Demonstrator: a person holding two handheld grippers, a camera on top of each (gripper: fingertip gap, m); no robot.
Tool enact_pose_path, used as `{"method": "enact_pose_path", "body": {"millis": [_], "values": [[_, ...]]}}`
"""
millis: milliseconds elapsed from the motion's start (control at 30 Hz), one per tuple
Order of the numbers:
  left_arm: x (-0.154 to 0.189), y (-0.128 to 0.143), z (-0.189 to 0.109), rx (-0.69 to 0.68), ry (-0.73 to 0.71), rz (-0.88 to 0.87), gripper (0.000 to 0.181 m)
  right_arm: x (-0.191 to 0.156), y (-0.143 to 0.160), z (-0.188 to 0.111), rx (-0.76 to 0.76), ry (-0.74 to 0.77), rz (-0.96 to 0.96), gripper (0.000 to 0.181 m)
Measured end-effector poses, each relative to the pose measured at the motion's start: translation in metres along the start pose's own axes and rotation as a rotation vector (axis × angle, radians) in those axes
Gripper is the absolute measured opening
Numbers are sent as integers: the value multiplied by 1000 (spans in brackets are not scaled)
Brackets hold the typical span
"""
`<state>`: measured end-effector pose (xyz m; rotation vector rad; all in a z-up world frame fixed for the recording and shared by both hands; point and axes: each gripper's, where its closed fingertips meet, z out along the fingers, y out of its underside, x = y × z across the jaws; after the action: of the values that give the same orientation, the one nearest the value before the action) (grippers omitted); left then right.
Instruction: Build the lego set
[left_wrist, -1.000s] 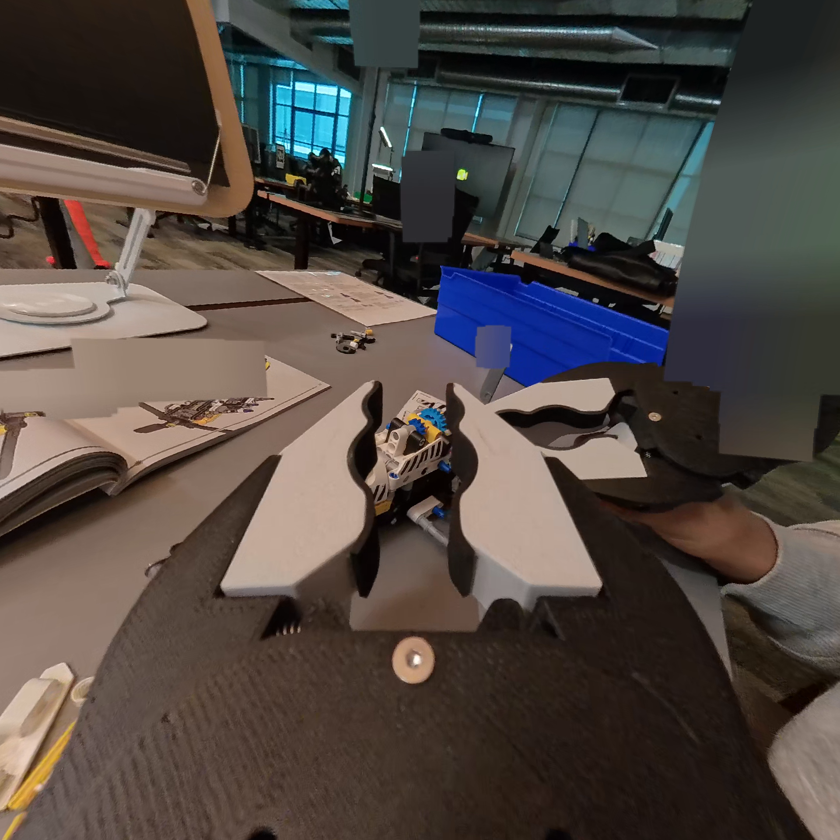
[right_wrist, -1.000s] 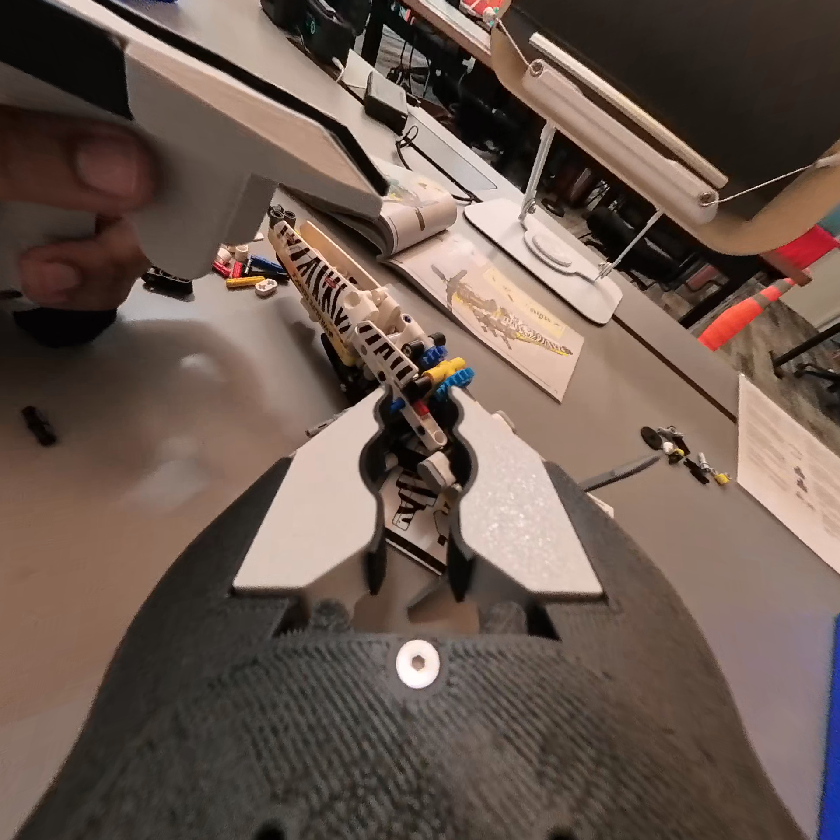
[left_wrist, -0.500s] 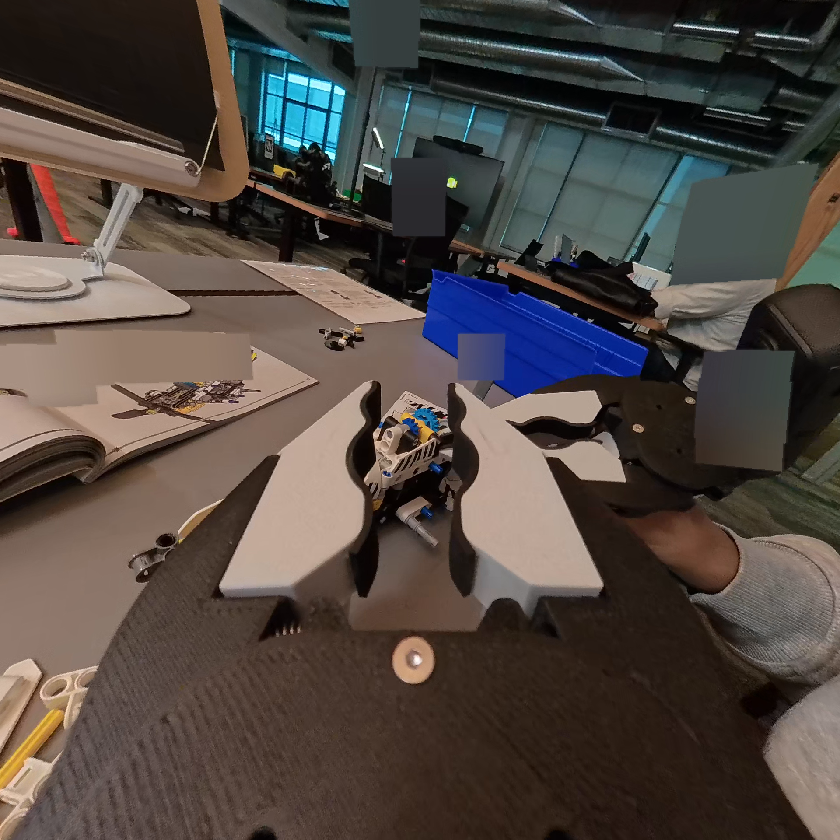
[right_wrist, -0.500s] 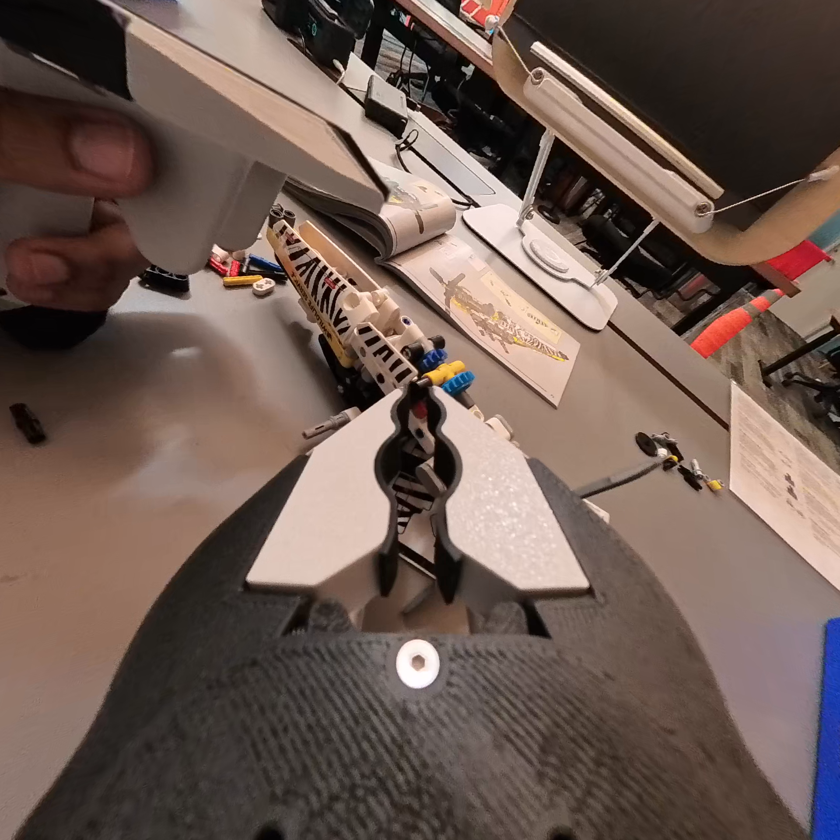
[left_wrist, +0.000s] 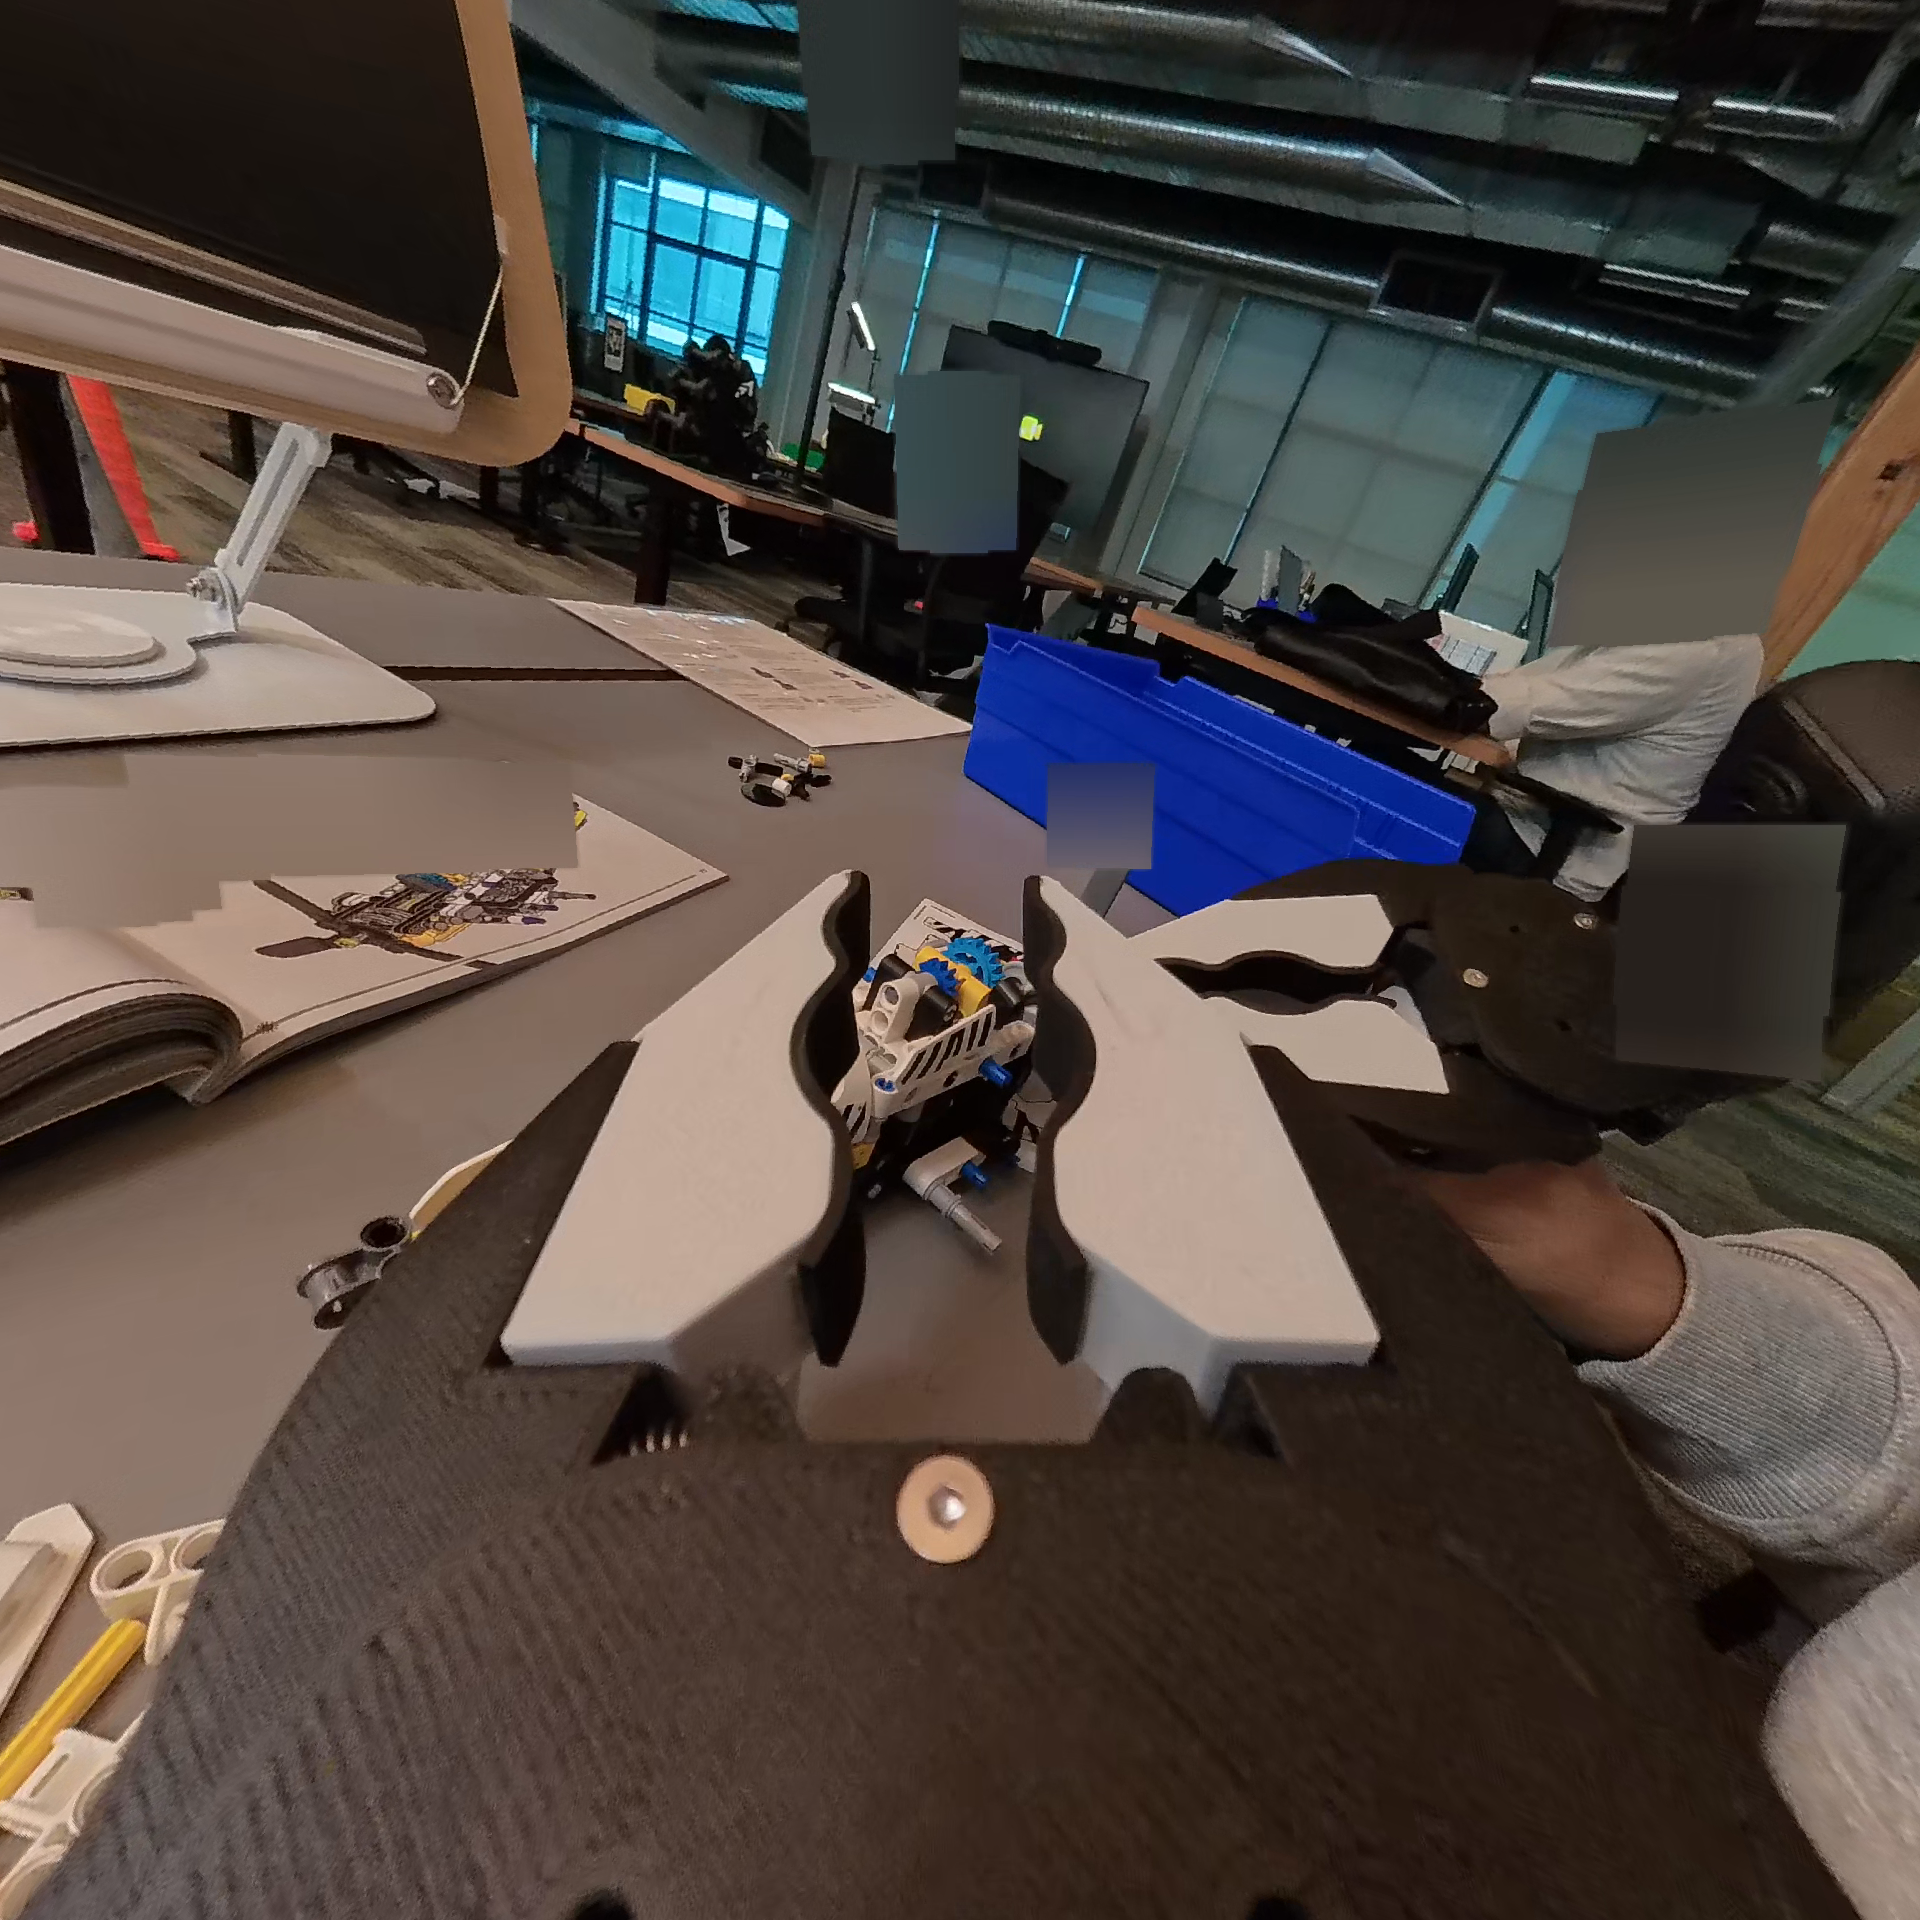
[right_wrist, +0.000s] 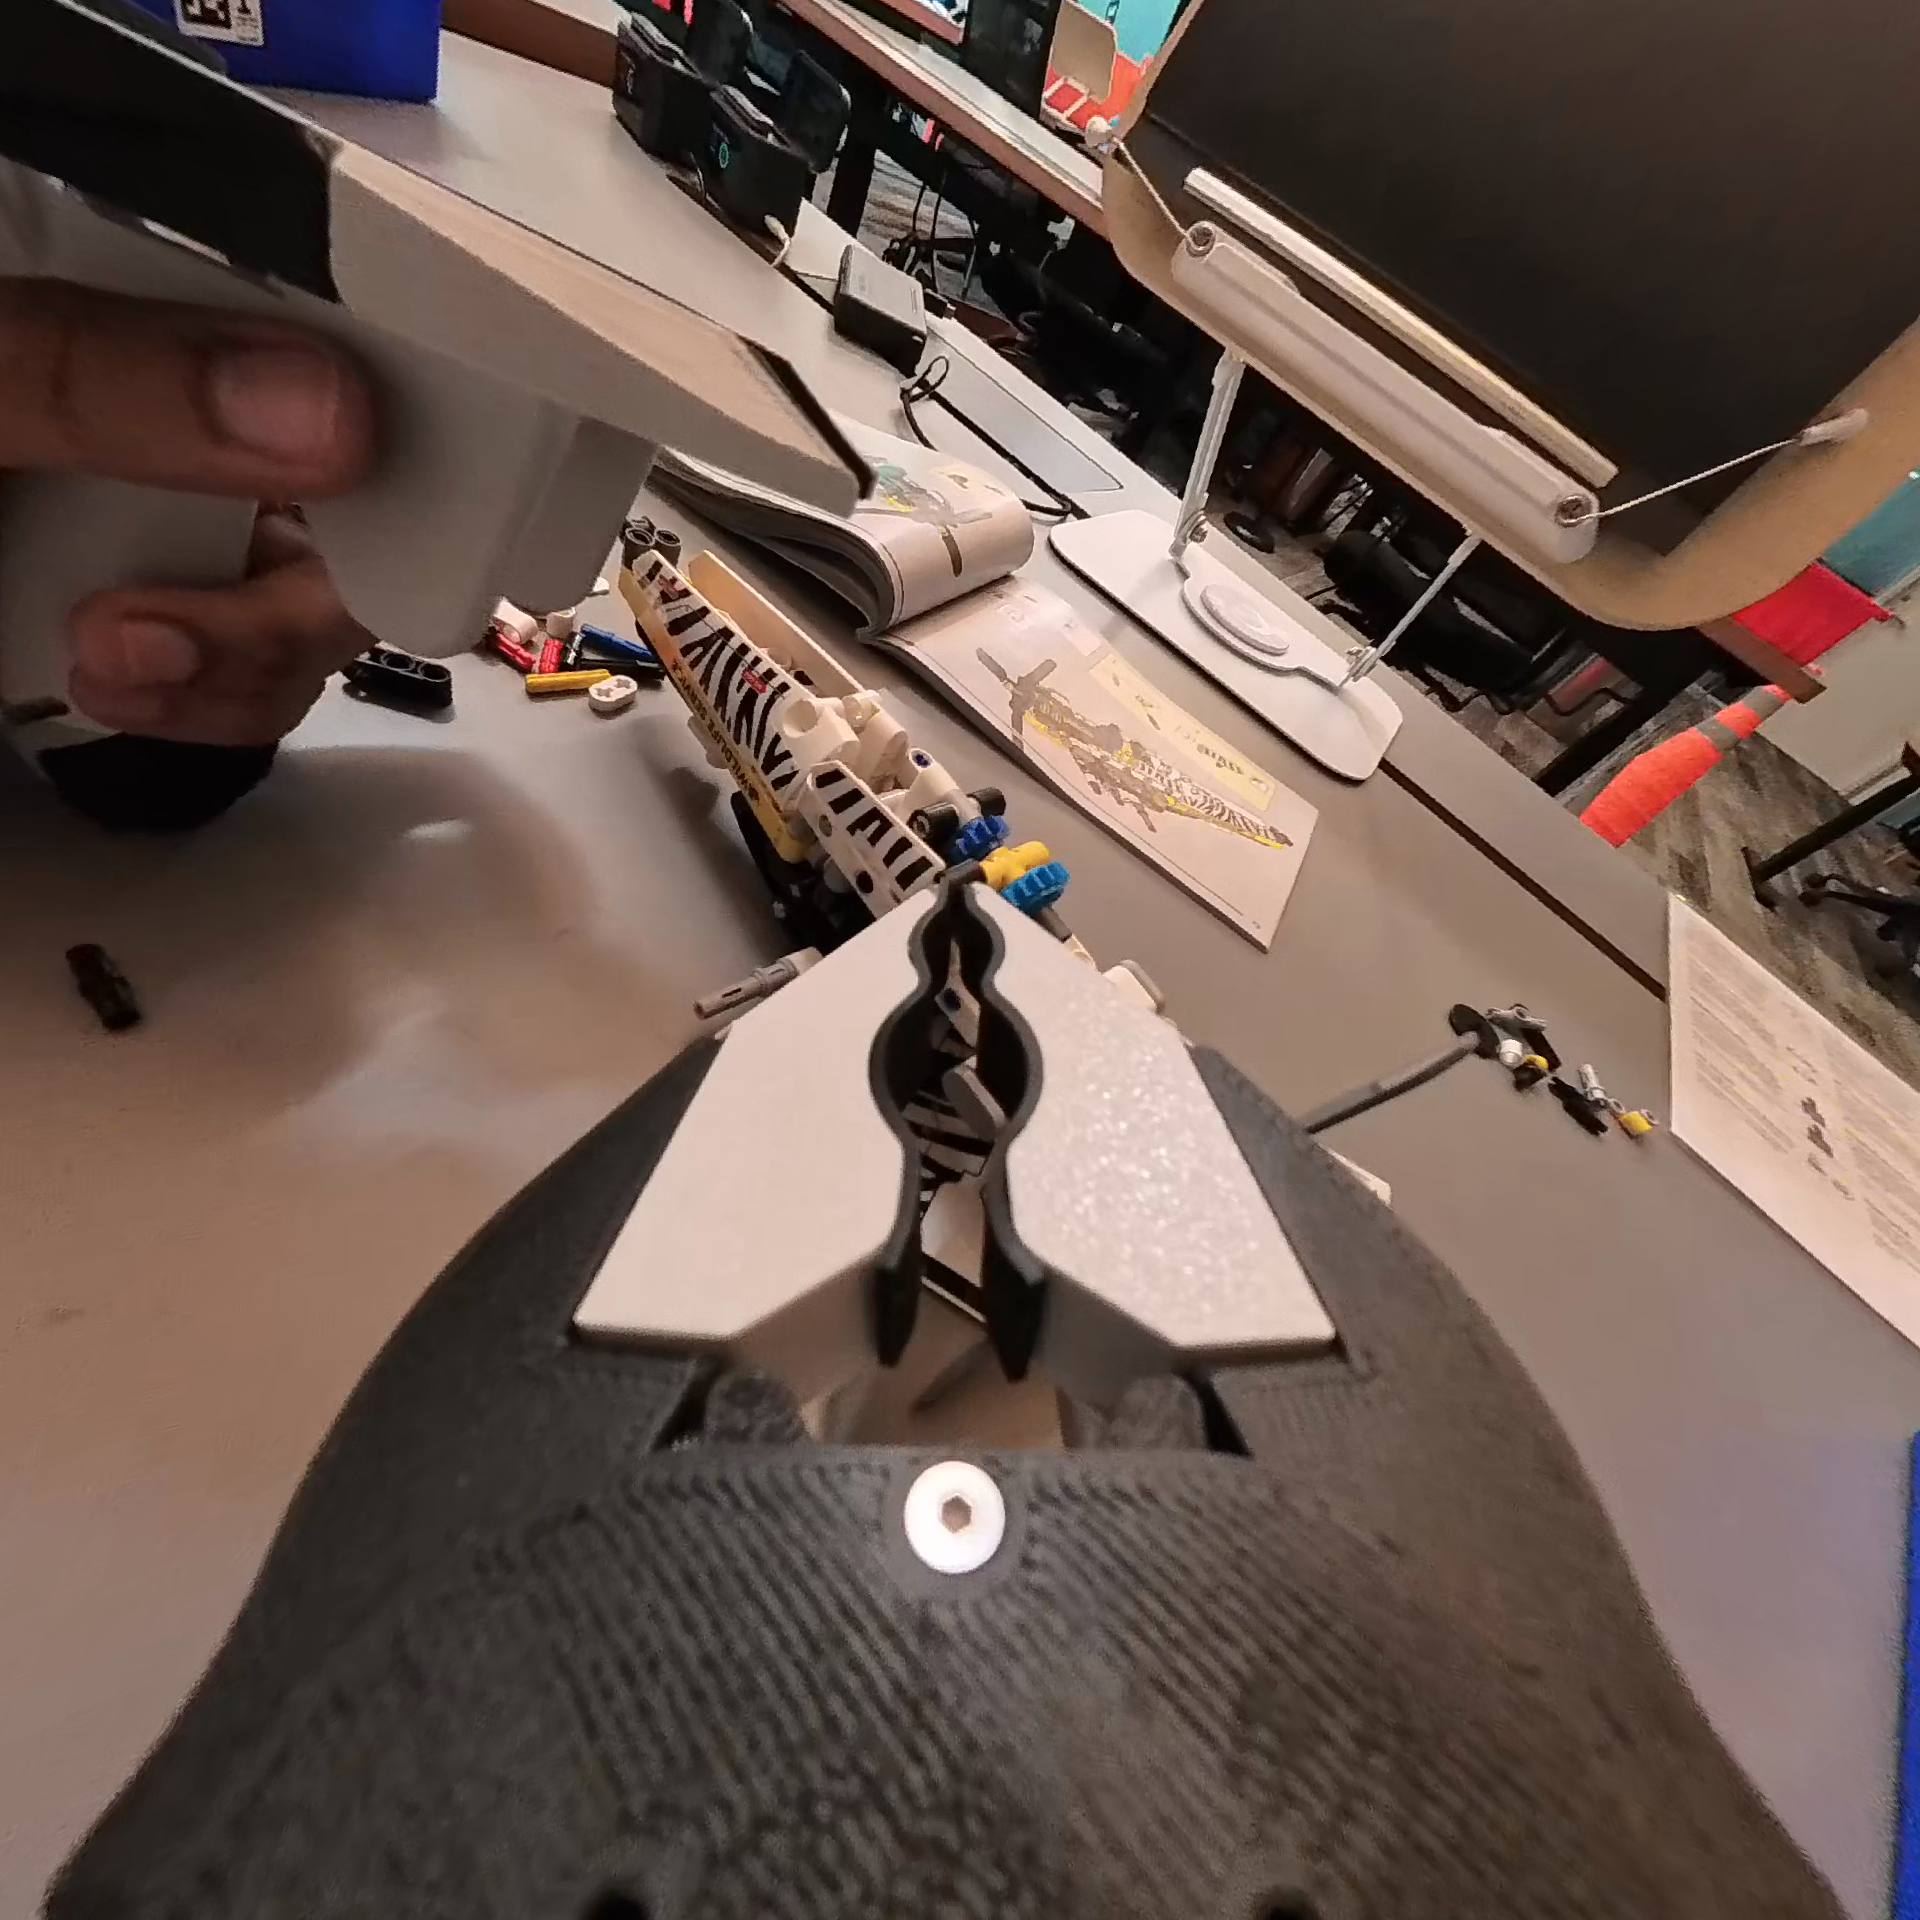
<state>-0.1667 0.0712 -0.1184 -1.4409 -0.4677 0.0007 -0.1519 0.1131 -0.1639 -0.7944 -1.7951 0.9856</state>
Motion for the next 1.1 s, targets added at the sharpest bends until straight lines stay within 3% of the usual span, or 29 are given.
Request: {"method": "enact_pose_path", "body": {"millis": [167,500,733,933,1100], "values": [[12,3,2,-10,72,-5,28,-2,-13,-8,96,-47,69,0],[48,16,3,-97,319,-117,27,-5,-49,-41,377,-312,407,0],[28,3,-2,-10,227,-118,18,0,-23,-47,223,-265,434,0],[19,-4,-4,38,219,-196,17,-65,-1,-36,-89,-514,429,26],[22,-2,-4,25,219,-174,17,-88,14,-28,-227,-517,317,26]]}}
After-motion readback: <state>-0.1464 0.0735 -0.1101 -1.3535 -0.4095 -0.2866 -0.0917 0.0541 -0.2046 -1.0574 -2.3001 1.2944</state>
